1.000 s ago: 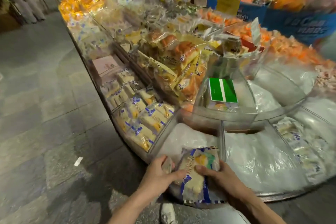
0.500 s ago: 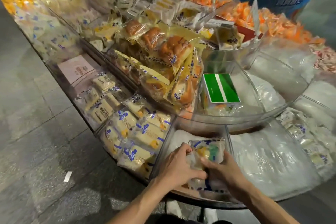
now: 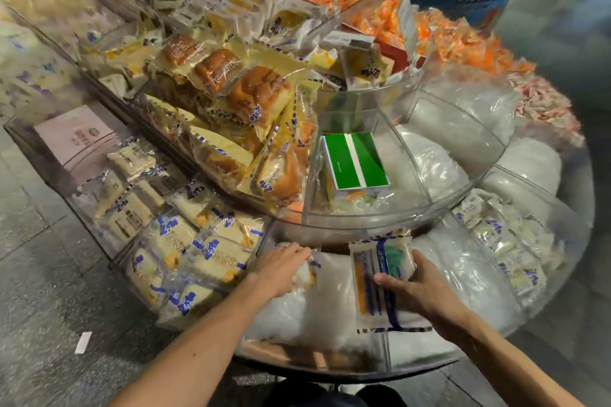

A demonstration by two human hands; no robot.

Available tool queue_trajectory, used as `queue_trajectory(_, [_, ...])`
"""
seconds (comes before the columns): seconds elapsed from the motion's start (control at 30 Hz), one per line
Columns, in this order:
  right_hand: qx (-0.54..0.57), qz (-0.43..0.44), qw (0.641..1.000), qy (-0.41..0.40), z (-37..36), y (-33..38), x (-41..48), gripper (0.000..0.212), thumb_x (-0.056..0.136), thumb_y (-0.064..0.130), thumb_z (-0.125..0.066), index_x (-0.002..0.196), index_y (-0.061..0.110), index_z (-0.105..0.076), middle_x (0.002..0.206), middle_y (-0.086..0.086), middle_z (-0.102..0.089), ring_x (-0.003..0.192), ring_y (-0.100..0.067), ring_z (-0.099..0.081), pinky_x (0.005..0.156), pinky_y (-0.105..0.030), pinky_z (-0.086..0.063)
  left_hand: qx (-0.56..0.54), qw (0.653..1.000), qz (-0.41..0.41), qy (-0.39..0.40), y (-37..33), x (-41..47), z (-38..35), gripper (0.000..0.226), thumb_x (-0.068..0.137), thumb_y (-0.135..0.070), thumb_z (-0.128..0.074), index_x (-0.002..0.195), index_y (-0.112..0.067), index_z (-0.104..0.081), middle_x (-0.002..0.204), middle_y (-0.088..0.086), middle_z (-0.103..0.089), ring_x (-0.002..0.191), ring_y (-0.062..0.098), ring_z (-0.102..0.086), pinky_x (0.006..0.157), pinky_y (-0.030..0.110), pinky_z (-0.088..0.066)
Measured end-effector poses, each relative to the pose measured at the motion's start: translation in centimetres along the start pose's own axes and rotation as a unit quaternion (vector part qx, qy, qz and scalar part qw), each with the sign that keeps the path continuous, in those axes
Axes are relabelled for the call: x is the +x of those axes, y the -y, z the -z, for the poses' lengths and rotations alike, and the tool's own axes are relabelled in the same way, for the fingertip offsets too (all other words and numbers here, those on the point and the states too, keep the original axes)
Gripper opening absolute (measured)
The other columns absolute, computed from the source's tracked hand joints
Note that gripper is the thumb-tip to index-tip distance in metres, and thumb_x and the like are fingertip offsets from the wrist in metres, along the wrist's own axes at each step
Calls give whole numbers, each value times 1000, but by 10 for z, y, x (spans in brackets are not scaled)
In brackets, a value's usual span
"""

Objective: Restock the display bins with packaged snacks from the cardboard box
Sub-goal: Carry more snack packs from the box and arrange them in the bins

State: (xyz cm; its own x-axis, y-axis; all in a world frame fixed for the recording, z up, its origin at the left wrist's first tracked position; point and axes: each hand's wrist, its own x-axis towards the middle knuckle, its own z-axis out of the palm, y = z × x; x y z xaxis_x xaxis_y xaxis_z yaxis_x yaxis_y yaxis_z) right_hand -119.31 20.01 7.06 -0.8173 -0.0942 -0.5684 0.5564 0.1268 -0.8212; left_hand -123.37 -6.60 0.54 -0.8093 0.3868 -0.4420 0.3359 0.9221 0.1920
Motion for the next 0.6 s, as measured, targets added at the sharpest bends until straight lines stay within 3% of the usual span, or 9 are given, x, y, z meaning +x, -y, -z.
queue_trajectory(0.13, [6,-7,1000,9,8,1,-3,67,65,19,-81,124,11,-50,110,-12,-72,93,-26,-75,72,-43,-63,68,996,48,-11,-1,12,5,57,86,0,-65,135,-24,-46,143,6,-39,113,28,-59,87,39,-48])
queue_trajectory(0.33, [6,-24,1000,19,6,-3,-1,51,79,4,-78,122,9,-51,108,-13,-73,93,-28,-74,71,-43,-62,80,994,79,-8,-3,14,0,49,94,-9,-61,139,-22,-47,149,11,-39,118,28,-56,89,39,-49])
queue_trajectory(0.4, [4,-24,999,23,7,-2,-1,51,79,5,-78,122,10,-51,109,-13,-73,93,-27,-74,70,-42,-62,21,995,90,-22,-7,11,4,43,95,-15,-62,136,-22,-51,142,8,-40,114,27,-57,89,39,-48])
queue_trajectory(0.47, [5,-21,1000,21,8,-1,-2,50,80,5,-77,122,9,-51,108,-12,-74,93,-27,-74,70,-42,-62,-108,987,99,-60,-14,4,13,35,96,-25,-61,130,-22,-58,124,3,-42,108,25,-57,90,38,-49])
queue_trajectory(0.6, [6,-13,1000,17,9,3,-6,47,81,6,-77,121,11,-52,106,-11,-74,89,-24,-75,67,-37,-62,-358,920,109,-119,-37,-13,49,33,102,-33,-48,133,-26,-59,112,-2,-45,110,16,-50,97,31,-39])
